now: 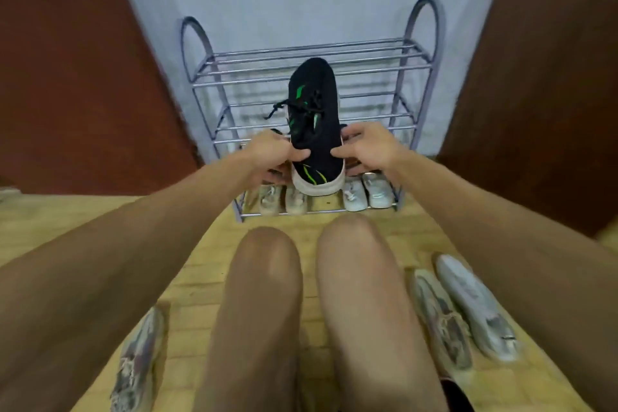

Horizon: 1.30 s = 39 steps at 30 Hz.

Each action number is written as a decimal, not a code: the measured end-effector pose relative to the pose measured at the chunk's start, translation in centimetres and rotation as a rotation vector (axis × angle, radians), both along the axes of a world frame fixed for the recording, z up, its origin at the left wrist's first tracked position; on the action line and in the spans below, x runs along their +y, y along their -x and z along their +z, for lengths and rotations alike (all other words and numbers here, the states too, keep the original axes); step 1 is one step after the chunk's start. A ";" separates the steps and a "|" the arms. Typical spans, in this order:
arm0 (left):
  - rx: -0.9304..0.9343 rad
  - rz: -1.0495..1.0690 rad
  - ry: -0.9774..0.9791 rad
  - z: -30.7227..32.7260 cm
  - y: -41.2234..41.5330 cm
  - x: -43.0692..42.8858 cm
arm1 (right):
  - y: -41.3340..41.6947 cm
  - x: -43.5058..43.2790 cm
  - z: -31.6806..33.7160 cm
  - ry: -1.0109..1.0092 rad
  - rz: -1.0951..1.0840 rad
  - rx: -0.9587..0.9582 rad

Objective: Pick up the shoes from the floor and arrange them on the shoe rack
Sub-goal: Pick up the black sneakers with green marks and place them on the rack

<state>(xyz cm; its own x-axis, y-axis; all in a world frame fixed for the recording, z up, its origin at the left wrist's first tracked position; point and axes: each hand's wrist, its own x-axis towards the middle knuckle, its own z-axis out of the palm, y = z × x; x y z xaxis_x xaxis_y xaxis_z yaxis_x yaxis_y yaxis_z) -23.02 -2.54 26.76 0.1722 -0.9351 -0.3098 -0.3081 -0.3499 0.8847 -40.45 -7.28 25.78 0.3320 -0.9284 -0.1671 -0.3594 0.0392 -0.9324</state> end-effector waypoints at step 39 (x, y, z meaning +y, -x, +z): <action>-0.103 -0.518 -0.756 -23.1 24.8 11.0 | 24.8 32.5 -36.3 -0.868 -0.119 0.687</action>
